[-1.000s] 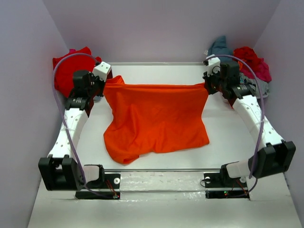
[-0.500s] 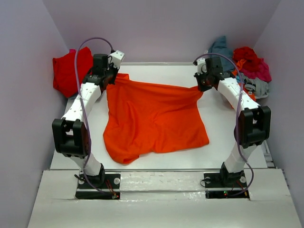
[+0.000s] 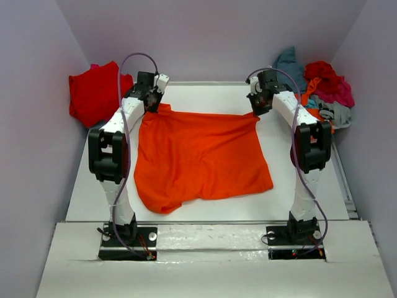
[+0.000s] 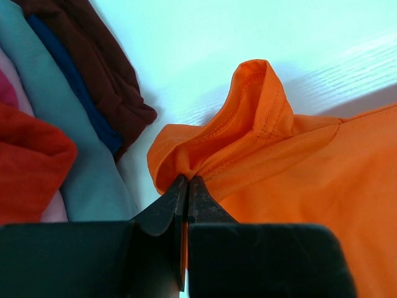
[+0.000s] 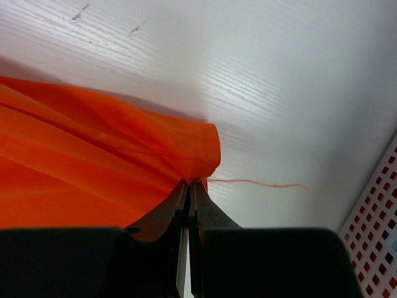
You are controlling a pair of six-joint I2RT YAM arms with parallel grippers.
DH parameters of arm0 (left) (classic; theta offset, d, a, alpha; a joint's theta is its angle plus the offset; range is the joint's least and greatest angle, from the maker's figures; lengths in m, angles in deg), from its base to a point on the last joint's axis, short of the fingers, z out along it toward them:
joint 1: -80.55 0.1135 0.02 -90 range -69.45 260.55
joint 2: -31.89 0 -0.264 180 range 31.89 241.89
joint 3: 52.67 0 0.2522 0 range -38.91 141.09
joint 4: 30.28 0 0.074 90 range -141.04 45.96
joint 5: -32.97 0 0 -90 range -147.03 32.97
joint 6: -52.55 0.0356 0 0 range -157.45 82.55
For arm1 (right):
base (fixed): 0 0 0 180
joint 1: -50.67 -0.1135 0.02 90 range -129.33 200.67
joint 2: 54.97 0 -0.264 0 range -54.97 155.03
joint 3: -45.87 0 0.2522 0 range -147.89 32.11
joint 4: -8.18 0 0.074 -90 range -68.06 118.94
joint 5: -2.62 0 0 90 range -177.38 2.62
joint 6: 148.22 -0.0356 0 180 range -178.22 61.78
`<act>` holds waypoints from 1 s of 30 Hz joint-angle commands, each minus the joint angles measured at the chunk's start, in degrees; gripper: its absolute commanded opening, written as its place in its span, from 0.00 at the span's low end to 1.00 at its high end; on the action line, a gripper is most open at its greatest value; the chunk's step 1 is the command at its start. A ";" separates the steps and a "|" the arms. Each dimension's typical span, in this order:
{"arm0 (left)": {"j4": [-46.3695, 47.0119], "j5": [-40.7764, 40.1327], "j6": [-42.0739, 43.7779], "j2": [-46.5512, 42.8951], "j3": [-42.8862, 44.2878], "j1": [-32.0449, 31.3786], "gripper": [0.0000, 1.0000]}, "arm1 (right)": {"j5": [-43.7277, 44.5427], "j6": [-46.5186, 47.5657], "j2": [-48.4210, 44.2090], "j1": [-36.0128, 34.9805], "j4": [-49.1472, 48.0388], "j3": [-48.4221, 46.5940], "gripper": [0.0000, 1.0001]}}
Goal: Fold and stack the t-shirts
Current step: Flatten the tshirt out
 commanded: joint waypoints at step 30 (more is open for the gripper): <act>-4.82 -6.11 -0.69 2.99 5.08 1.32 0.06 | -5.45 -2.98 20.88 1.76 4.27 -27.99 0.39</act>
